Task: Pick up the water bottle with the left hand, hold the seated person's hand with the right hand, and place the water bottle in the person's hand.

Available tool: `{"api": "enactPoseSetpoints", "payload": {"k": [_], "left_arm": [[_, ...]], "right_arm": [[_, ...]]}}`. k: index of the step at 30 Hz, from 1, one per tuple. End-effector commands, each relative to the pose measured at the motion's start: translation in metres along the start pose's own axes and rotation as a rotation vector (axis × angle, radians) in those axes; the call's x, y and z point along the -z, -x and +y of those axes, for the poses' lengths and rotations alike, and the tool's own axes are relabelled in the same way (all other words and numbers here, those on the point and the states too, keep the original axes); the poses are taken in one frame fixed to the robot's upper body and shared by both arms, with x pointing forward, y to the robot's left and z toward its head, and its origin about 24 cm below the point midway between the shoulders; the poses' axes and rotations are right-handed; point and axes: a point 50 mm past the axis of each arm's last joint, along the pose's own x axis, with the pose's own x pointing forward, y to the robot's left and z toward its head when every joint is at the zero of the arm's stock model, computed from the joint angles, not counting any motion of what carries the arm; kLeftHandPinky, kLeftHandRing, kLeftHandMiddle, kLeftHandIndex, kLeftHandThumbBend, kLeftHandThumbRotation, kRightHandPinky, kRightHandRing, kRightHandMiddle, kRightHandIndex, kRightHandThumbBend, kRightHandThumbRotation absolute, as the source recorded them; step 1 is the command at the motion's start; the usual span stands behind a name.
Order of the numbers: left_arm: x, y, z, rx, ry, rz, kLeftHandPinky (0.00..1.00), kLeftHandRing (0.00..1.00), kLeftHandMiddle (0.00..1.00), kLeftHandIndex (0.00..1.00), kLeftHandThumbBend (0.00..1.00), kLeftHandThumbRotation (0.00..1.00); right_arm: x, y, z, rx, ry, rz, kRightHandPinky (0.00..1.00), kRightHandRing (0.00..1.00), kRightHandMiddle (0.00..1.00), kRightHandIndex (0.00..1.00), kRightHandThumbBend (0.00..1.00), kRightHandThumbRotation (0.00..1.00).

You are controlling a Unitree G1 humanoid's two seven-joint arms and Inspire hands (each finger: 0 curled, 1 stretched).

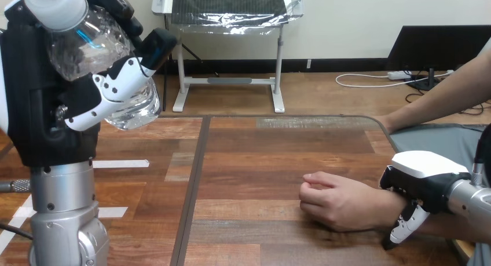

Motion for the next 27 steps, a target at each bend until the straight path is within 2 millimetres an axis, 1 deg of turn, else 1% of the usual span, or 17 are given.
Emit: {"api": "enactPoseSetpoints", "payload": {"k": [1, 3, 9, 19, 27], "left_arm": [[-0.0084, -0.0125, -0.0028, 0.005, 0.007, -0.083, 0.2, 0.27, 0.34, 0.38, 0.68, 0.0], [-0.0083, -0.0125, -0.0027, 0.006, 0.004, -0.084, 0.2, 0.27, 0.34, 0.38, 0.67, 0.0], [-0.0078, -0.0125, -0.0029, 0.006, 0.005, -0.086, 0.2, 0.27, 0.34, 0.38, 0.67, 0.0], [-0.007, -0.0124, -0.0039, 0.001, 0.018, -0.08, 0.19, 0.27, 0.34, 0.38, 0.67, 0.0], [-0.0041, -0.012, -0.0054, -0.002, 0.039, -0.061, 0.19, 0.27, 0.34, 0.37, 0.66, 0.0]], "right_arm": [[-0.0006, -0.005, 0.0401, -0.142, -0.011, 0.021, 0.16, 0.24, 0.33, 0.37, 0.91, 0.19], [0.0001, -0.0053, 0.0399, -0.141, -0.015, 0.022, 0.16, 0.24, 0.33, 0.37, 0.91, 0.19], [0.0017, -0.0063, 0.0394, -0.147, -0.01, 0.031, 0.12, 0.19, 0.27, 0.3, 0.91, 0.2], [0.002, -0.0069, 0.038, -0.137, -0.017, 0.026, 0.08, 0.15, 0.22, 0.24, 0.91, 0.21], [0.0019, -0.0056, 0.0312, -0.099, -0.035, 0.013, 0.1, 0.16, 0.24, 0.26, 0.92, 0.22]]}}
